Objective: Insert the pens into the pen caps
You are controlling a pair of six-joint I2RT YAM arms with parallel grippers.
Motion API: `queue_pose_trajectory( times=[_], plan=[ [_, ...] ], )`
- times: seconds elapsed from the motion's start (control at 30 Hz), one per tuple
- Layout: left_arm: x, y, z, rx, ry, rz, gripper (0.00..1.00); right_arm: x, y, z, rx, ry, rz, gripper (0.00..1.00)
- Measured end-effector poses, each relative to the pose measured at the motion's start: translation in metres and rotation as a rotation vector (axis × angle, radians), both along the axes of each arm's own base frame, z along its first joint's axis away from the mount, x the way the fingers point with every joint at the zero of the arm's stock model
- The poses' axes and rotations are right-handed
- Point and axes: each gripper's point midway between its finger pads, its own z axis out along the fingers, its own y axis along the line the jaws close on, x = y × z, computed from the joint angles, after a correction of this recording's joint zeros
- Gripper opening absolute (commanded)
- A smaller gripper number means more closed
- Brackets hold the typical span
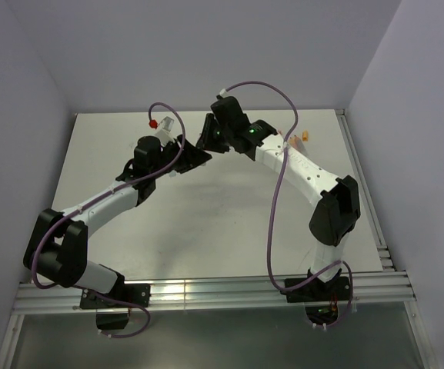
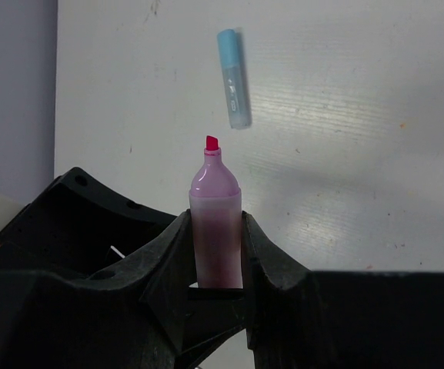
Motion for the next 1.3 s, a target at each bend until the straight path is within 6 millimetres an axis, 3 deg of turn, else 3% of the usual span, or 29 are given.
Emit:
queue_pose_trajectory(
  times=[0.47, 0.67, 0.77, 0.87, 0.93, 0.97, 1.07, 1.17, 1.3],
  plan=[
    [-0.002, 0.000, -0.004, 0.001, 0.010, -0.001, 0.33, -0.004, 0.005, -0.001, -0.015, -0.011, 0.004, 0.00],
    [-0.003, 0.000, -0.003, -0.004, 0.015, -0.003, 0.18, -0.005, 0.005, -0.001, -0.028, -0.019, 0.006, 0.00],
    [-0.003, 0.000, -0.003, -0.004, 0.016, -0.003, 0.02, -0.006, 0.006, -0.002, -0.034, -0.024, 0.003, 0.00],
    [-0.003, 0.000, -0.004, -0.003, 0.017, -0.003, 0.00, -0.006, 0.006, -0.002, -0.039, -0.028, 0.001, 0.00],
    [-0.003, 0.000, -0.004, -0.002, 0.018, -0.003, 0.00, -0.006, 0.006, -0.002, -0.041, -0.029, 0.000, 0.08],
    [-0.003, 0.000, -0.004, -0.002, 0.019, -0.003, 0.00, -0.005, 0.005, -0.002, -0.043, -0.031, 0.000, 0.21],
    [-0.004, 0.000, -0.005, 0.002, 0.020, -0.004, 0.00, -0.005, 0.005, -0.002, -0.052, -0.035, -0.004, 0.41],
    [-0.004, -0.001, -0.006, 0.015, 0.026, -0.005, 0.00, -0.004, 0.005, 0.001, -0.069, -0.043, -0.002, 0.52],
    [-0.006, 0.001, -0.011, 0.035, 0.050, -0.004, 0.00, 0.004, 0.008, 0.025, -0.060, -0.093, -0.007, 0.61]
  ],
)
